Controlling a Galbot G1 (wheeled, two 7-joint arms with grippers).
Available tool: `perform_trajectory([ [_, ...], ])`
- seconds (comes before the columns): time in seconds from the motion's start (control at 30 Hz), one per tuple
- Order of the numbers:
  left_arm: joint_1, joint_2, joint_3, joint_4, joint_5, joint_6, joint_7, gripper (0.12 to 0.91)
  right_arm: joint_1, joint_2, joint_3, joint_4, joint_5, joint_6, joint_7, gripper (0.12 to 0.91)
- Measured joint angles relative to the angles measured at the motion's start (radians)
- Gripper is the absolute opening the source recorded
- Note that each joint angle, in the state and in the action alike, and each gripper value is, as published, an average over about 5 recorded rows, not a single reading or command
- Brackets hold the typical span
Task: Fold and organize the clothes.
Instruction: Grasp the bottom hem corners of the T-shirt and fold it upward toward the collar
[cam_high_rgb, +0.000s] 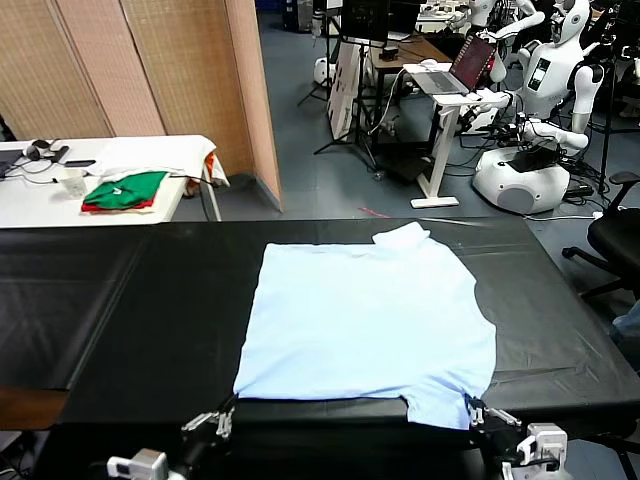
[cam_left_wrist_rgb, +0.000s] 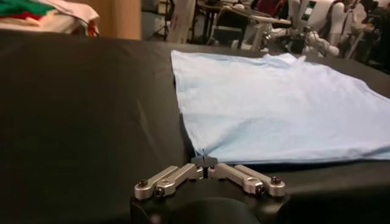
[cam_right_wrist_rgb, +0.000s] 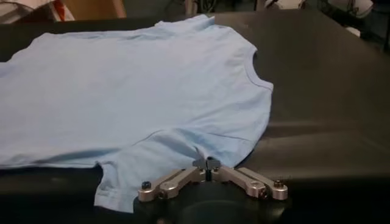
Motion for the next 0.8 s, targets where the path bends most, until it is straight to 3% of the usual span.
perform_trajectory([
  [0.13, -0.008, -0.015, 0.007, 0.000, 0.002, -0.028, 0.007, 0.146, 0.050, -0.019, 0.004, -0.022, 0.006, 0.039, -0.015, 0.142],
  [0.37, -0.131, -0.023, 0.026, 0.048, -0.003, -0.035, 0.028, 0.146, 0.185, -0.074, -0.026, -0.119, -0.001, 0.087, -0.033, 0.142],
  [0.8, -0.377, 0.005, 0.053, 0.174, 0.031, -0.062, 0.033, 0.146, 0.470, -0.129, -0.167, -0.326, -0.018, 0.085, -0.002, 0.142],
])
